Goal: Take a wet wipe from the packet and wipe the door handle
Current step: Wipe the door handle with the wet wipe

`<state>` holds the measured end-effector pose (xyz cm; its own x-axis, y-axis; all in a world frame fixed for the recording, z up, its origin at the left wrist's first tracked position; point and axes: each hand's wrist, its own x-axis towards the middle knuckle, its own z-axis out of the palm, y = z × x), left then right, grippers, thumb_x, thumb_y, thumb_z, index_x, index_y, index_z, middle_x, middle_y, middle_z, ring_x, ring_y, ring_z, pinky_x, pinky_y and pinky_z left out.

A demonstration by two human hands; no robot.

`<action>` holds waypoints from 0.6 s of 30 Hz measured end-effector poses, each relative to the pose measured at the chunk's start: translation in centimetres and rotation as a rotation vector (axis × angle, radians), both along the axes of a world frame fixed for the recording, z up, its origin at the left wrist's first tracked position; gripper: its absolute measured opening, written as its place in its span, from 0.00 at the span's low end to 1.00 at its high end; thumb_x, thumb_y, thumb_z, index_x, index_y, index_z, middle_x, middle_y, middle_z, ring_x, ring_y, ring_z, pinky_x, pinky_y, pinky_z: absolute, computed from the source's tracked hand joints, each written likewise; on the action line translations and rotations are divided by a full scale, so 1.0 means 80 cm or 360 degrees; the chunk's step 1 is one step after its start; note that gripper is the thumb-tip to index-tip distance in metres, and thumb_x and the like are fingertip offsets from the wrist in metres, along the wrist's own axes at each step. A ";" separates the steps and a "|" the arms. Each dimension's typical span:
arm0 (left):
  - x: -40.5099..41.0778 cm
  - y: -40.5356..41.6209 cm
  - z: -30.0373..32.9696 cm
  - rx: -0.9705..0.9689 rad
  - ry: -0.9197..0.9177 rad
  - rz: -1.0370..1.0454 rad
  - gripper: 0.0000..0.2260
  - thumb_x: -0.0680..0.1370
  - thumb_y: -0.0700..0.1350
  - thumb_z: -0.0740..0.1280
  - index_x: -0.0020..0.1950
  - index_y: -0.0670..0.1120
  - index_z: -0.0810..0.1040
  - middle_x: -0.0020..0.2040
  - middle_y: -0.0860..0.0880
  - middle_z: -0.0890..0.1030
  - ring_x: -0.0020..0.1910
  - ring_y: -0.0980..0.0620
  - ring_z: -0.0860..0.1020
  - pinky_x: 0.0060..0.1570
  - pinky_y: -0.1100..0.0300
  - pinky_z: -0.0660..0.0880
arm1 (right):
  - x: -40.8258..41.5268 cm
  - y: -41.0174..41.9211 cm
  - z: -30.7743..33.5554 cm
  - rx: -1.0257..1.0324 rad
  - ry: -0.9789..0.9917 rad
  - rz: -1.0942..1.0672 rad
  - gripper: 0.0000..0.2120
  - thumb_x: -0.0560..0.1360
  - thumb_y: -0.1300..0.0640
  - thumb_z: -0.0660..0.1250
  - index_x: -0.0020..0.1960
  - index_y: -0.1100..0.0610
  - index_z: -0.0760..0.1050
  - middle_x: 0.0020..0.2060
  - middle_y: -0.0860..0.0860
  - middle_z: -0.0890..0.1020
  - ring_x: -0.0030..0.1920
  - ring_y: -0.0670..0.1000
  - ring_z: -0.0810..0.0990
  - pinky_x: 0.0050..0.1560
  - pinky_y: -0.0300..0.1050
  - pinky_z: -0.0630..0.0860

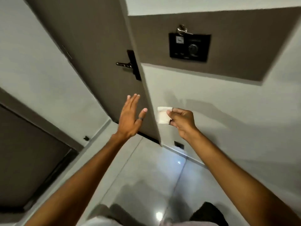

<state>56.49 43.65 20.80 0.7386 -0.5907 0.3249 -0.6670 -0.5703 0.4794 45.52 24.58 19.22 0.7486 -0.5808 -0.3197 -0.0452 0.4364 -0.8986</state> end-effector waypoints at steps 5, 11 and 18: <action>0.214 0.051 0.060 0.0583 -0.0737 -0.0210 0.32 0.86 0.63 0.49 0.87 0.49 0.53 0.87 0.46 0.50 0.86 0.46 0.42 0.84 0.46 0.41 | 0.162 0.047 0.009 -0.0146 0.0021 -0.0090 0.10 0.73 0.67 0.72 0.53 0.58 0.83 0.44 0.52 0.86 0.47 0.55 0.86 0.52 0.59 0.84; 0.429 0.024 0.119 0.0835 -0.1409 -0.0529 0.31 0.87 0.63 0.45 0.87 0.50 0.51 0.87 0.45 0.52 0.86 0.43 0.47 0.85 0.43 0.46 | 0.327 0.040 0.006 -0.0369 0.0059 -0.0345 0.09 0.73 0.63 0.69 0.44 0.51 0.82 0.42 0.49 0.86 0.46 0.53 0.86 0.49 0.51 0.85; 0.592 -0.060 0.155 0.0792 -0.1968 -0.1097 0.29 0.87 0.59 0.52 0.87 0.51 0.56 0.87 0.43 0.54 0.86 0.43 0.47 0.84 0.43 0.42 | 0.433 0.059 0.006 -0.0637 0.0120 -0.0816 0.21 0.74 0.62 0.70 0.54 0.35 0.78 0.35 0.37 0.85 0.41 0.48 0.85 0.39 0.39 0.84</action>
